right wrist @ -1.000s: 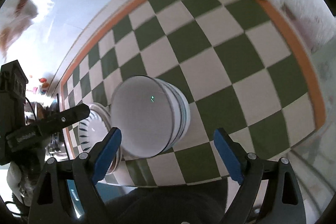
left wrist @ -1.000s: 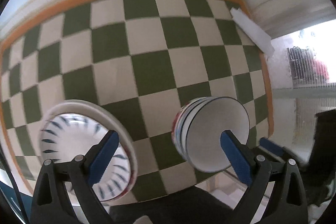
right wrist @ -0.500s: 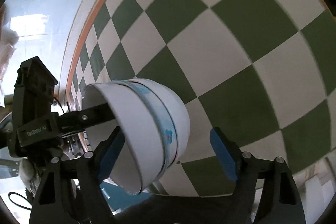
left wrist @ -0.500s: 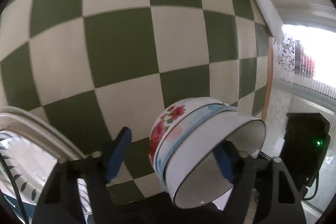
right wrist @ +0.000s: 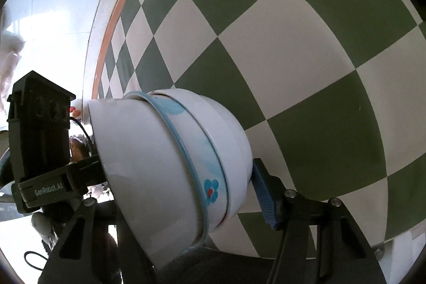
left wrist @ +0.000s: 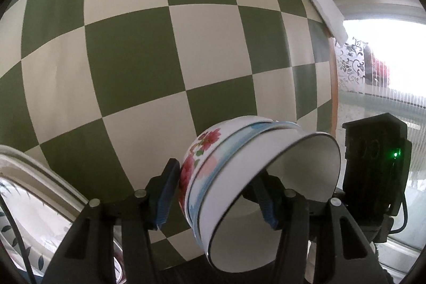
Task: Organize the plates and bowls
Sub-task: 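Lower the bowl stack onto the plate stack and open both tools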
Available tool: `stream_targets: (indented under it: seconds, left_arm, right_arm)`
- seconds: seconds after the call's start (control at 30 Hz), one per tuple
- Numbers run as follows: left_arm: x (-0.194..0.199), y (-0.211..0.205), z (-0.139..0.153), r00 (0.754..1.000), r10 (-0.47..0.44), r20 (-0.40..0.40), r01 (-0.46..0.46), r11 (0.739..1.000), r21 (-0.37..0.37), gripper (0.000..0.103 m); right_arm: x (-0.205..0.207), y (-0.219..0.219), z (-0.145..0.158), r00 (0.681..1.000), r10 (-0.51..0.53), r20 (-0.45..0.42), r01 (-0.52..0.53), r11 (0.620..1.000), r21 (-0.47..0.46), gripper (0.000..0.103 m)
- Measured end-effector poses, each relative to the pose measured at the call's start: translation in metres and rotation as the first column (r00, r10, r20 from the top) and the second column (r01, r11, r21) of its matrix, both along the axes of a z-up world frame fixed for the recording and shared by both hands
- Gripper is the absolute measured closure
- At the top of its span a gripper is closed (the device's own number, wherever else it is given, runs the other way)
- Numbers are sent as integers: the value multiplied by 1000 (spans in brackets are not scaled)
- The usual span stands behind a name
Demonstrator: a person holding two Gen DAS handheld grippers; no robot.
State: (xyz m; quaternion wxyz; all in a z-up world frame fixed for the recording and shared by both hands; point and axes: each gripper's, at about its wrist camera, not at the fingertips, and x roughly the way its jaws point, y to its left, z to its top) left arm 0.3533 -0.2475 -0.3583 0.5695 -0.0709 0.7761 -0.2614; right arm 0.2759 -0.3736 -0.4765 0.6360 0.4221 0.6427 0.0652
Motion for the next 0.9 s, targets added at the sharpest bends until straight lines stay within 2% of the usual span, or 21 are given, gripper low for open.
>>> stream_targets:
  seconds: [0.3, 0.53, 0.7, 0.9]
  left_arm:
    - [1, 4, 17, 999, 19, 49, -20, 1000, 9, 52]
    - [6, 20, 38, 994, 76, 78, -76, 997, -3, 52]
    - [8, 47, 53, 986, 138, 95, -138, 990, -8, 52]
    - [6, 92, 67, 976, 188, 109, -186, 982, -23, 52]
  right_arm:
    - [18, 7, 13, 998, 42, 38, -42, 999, -22, 43]
    - [33, 15, 36, 993, 95, 68, -92, 995, -33, 43]
    - [42, 31, 51, 985, 151, 86, -149, 988, -32, 44]
    - [49, 71, 71, 974, 196, 110, -192, 980, -47, 47]
